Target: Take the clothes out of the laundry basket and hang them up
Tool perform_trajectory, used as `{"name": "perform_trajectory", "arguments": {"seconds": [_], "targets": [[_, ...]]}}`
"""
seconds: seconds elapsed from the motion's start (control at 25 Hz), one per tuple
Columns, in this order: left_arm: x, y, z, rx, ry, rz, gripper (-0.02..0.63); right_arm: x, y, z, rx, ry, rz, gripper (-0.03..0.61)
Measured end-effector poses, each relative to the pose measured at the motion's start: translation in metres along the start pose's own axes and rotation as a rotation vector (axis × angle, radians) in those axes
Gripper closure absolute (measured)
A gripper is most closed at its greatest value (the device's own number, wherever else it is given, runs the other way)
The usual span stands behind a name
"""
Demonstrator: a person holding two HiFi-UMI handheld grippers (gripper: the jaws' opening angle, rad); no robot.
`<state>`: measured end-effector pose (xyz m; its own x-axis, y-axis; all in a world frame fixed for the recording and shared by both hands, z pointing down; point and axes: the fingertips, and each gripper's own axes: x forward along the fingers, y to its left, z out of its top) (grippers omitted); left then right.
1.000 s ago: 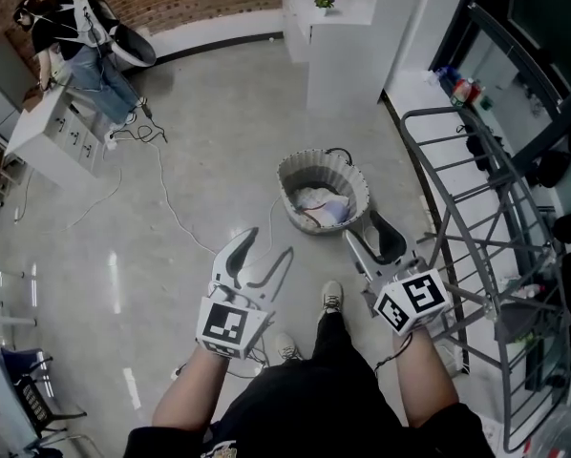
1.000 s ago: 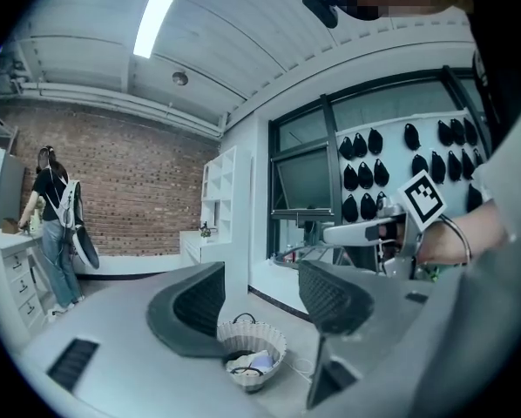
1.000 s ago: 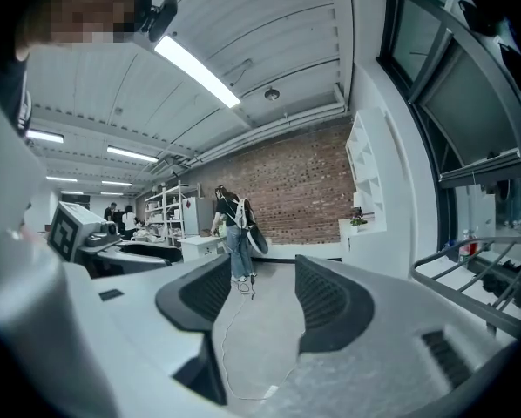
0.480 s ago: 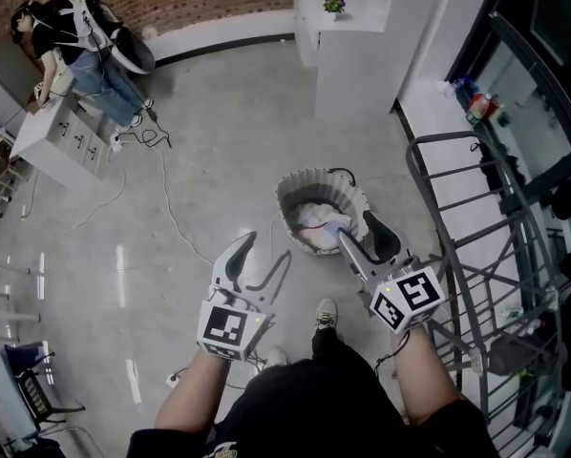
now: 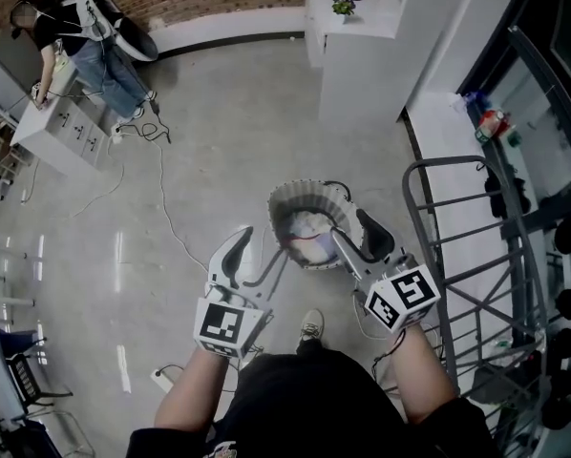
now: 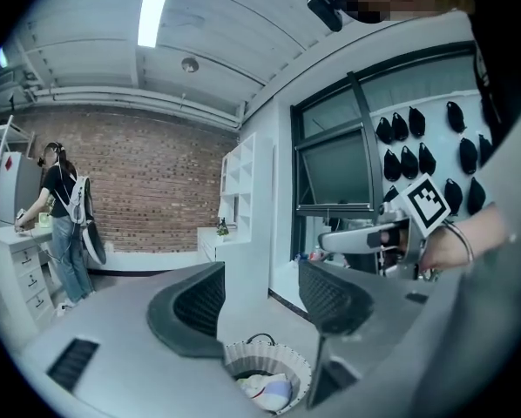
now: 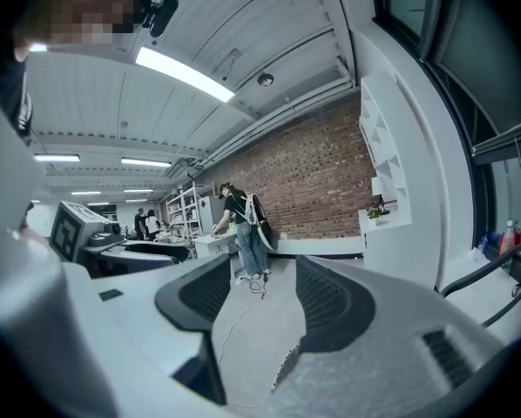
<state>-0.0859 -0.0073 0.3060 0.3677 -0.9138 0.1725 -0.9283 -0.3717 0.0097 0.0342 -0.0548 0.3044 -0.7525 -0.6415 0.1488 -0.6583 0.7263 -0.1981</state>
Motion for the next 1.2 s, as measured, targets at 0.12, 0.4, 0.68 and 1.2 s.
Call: {"name": "perform_trajectory", "arguments": {"seconds": [0.12, 0.4, 0.68, 1.2], "targets": [[0.012, -0.002, -0.002, 0.001, -0.001, 0.01, 0.371, 0.007, -0.01, -0.002, 0.012, -0.007, 0.017, 0.336], [0.032, 0.001, 0.0, 0.008, 0.04, -0.009, 0.371, 0.027, -0.025, -0.006, 0.034, -0.001, 0.018, 0.336], [0.052, 0.036, 0.003, 0.029, 0.026, -0.089, 0.371, 0.062, -0.024, -0.007, 0.046, 0.013, -0.048, 0.336], [0.091, 0.118, 0.007, 0.037, 0.02, -0.348, 0.371, 0.134, -0.019, -0.004, 0.068, 0.017, -0.291, 0.33]]}}
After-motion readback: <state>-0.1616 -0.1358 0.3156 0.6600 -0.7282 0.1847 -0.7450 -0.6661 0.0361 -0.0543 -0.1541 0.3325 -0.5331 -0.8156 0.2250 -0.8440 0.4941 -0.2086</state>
